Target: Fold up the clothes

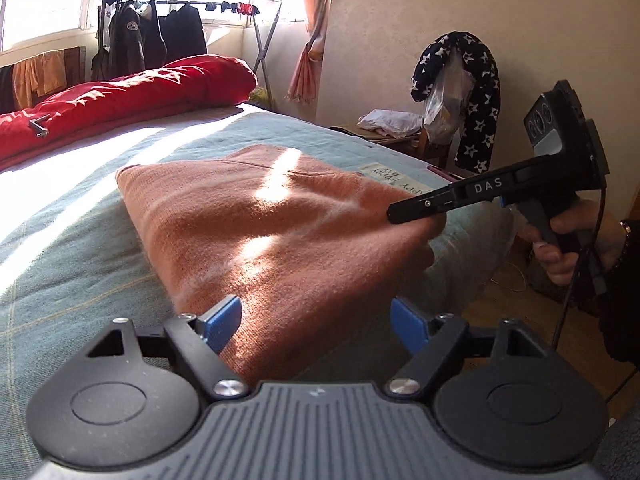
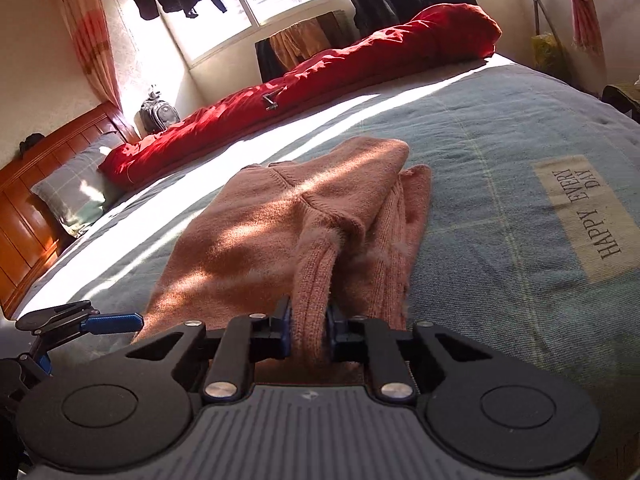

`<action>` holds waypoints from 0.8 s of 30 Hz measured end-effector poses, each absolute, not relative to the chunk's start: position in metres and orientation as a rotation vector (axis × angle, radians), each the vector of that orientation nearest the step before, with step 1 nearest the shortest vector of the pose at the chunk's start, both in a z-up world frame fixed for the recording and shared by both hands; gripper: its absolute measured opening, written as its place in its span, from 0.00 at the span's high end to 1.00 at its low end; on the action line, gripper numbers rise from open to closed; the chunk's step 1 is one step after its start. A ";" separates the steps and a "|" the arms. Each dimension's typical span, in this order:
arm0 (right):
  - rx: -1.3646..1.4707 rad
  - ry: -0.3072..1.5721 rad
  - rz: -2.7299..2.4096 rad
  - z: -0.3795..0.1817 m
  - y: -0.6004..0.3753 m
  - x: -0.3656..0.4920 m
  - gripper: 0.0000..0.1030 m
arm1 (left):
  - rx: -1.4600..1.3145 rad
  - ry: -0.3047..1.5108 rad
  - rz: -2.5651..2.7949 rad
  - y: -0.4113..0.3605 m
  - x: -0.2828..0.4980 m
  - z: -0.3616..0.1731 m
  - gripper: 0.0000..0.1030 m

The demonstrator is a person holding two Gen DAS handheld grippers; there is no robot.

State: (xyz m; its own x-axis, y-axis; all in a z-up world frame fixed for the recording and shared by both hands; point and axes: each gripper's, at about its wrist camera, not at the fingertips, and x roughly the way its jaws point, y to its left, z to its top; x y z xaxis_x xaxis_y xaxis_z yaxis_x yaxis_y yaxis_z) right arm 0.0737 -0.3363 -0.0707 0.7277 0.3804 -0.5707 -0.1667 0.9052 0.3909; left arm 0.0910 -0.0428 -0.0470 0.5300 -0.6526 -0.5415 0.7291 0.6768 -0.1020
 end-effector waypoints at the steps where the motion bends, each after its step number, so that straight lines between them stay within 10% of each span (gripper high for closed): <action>1: 0.320 0.697 0.303 -0.069 -0.338 0.073 0.85 | 0.143 0.579 -0.831 -0.043 0.092 -0.047 0.21; 9: 0.380 0.709 0.277 -0.082 -0.348 0.072 0.85 | 0.158 0.593 -0.849 -0.046 0.105 -0.055 0.20; 17: 0.424 0.618 0.275 -0.055 -0.356 0.078 0.52 | 0.188 0.544 -0.885 -0.050 0.126 -0.049 0.20; 24: 0.468 0.648 0.268 -0.064 -0.359 0.113 0.48 | 0.216 0.493 -0.888 -0.054 0.155 -0.041 0.20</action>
